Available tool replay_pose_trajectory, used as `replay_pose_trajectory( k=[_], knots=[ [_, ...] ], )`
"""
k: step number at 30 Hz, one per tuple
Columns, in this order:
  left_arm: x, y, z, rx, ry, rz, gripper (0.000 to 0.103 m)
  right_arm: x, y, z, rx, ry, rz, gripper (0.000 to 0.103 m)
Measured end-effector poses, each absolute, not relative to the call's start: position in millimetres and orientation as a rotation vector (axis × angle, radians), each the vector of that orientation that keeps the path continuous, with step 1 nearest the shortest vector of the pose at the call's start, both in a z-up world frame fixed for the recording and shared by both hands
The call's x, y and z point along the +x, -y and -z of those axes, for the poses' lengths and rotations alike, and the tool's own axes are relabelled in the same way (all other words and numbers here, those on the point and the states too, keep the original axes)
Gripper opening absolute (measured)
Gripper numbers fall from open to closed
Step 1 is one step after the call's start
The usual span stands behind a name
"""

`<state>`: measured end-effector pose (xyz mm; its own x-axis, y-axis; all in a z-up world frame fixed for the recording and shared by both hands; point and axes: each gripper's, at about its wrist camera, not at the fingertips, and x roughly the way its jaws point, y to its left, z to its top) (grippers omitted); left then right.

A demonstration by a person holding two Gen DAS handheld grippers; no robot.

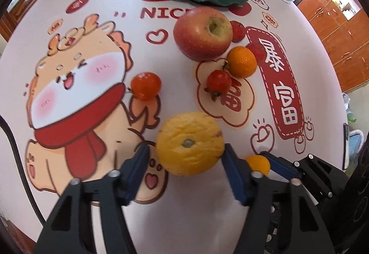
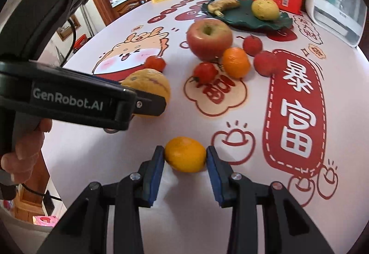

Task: Organize fruits
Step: 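Grasp the small orange with the right tool while the left tool grasps the wrinkled yellow orange, then carry both oranges onto the green plate and open both tools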

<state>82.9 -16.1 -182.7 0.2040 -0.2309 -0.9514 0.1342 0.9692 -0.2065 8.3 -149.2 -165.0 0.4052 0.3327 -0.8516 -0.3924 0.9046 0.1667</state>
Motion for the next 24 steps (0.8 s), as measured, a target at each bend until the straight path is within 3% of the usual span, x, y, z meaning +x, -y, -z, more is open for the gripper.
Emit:
replay_pose_trajectory(
  k=[13,24],
  knots=[
    [78,14,175,-0.079,-1.306,0.237,0.050,14,152,157,-0.047,-1.040,-0.454,0.037],
    [89,7,94,-0.051,-1.141,0.248,0.050,34,151,118,-0.005,-0.981,-0.465,0.037]
  ],
)
